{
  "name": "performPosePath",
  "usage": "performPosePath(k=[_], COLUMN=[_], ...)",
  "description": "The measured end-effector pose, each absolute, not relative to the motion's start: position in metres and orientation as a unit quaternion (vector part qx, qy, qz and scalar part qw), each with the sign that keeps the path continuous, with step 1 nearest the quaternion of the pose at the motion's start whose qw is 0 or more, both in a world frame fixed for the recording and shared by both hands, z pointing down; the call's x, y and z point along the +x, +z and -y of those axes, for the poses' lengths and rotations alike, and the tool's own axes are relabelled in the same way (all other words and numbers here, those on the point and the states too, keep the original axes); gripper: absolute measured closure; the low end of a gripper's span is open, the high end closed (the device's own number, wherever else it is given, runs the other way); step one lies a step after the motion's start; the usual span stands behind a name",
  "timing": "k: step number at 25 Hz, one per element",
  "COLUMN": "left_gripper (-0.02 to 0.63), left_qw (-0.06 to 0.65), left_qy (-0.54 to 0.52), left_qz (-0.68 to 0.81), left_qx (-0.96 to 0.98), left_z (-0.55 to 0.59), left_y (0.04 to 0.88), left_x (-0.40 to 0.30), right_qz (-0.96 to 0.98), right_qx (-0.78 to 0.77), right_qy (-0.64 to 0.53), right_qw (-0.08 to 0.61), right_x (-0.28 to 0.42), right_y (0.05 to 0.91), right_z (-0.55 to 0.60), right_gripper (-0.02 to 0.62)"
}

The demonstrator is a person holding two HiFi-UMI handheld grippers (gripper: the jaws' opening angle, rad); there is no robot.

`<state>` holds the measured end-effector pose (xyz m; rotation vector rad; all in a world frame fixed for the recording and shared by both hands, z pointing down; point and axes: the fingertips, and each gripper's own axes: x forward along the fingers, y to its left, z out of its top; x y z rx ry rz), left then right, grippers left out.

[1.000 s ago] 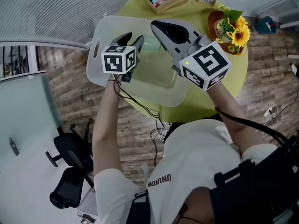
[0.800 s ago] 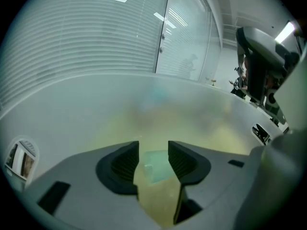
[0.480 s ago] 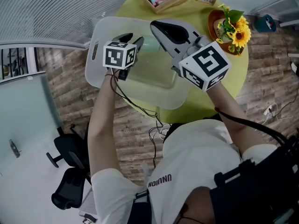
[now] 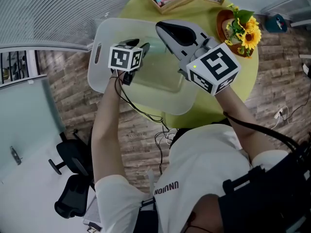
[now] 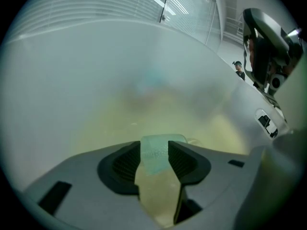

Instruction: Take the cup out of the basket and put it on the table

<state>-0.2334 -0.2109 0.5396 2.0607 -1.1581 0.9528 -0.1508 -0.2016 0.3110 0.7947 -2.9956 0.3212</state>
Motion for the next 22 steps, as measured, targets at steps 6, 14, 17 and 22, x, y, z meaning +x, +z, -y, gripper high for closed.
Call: performPosePath(k=[6,14,17,22], left_gripper=[0.417,0.417,0.435,0.481], left_qw=[0.299,0.339,0.351,0.356], left_qy=[0.37,0.36,0.355,0.346], left_qz=[0.418,0.411,0.405,0.405], left_qx=[0.774,0.766,0.766,0.768], left_z=[0.208,0.203,0.201,0.2], left_y=[0.55,0.56,0.561,0.558], left_x=[-0.227,-0.226,-0.223,-0.221], right_qz=[0.962,0.96,0.96,0.96], right_qx=[0.254,0.259,0.26,0.261], right_qy=[0.102,0.105,0.105,0.105], right_qw=[0.012,0.012,0.012,0.012], right_x=[-0.15,-0.147,-0.146,-0.145], right_y=[0.311,0.312,0.313,0.312], right_z=[0.202,0.205,0.205,0.205], right_gripper=[0.575,0.575,0.575,0.575])
